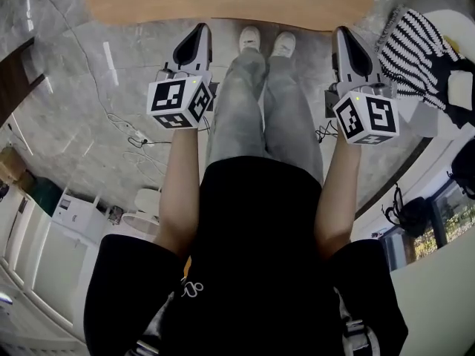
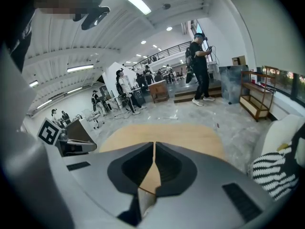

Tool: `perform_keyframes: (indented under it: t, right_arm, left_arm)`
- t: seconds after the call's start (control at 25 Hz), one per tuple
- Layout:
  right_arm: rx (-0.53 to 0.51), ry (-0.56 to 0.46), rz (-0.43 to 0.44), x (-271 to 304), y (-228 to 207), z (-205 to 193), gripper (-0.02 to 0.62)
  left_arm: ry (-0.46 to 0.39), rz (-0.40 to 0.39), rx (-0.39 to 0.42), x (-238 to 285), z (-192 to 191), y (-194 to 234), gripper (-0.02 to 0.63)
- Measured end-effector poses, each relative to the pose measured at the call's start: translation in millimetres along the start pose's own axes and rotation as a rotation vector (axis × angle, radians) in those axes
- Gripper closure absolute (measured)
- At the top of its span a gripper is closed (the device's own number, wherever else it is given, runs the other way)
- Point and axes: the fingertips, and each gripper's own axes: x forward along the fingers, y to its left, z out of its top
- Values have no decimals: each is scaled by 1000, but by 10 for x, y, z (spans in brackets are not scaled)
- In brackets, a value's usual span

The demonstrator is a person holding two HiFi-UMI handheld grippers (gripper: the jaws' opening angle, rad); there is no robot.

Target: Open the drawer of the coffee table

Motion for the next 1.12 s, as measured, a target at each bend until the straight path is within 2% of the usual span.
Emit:
perform_keyframes:
  t: [0.16, 0.36, 0.64, 1.12]
  right_arm:
    - [15, 58, 2, 102, -46, -439, 581]
    - [23, 120, 15, 227, -53, -875, 581]
    - [17, 203, 11, 313, -145, -1448, 581]
    - [-23, 330, 7, 441, -511, -2155, 578]
  left_arm:
    - [67, 19, -5, 147, -448, 145, 595]
    - [112, 15, -44, 333, -857, 246, 595]
    - [152, 10, -62, 574, -1285, 342, 595]
    - [247, -19, -16, 876, -1786, 483, 594]
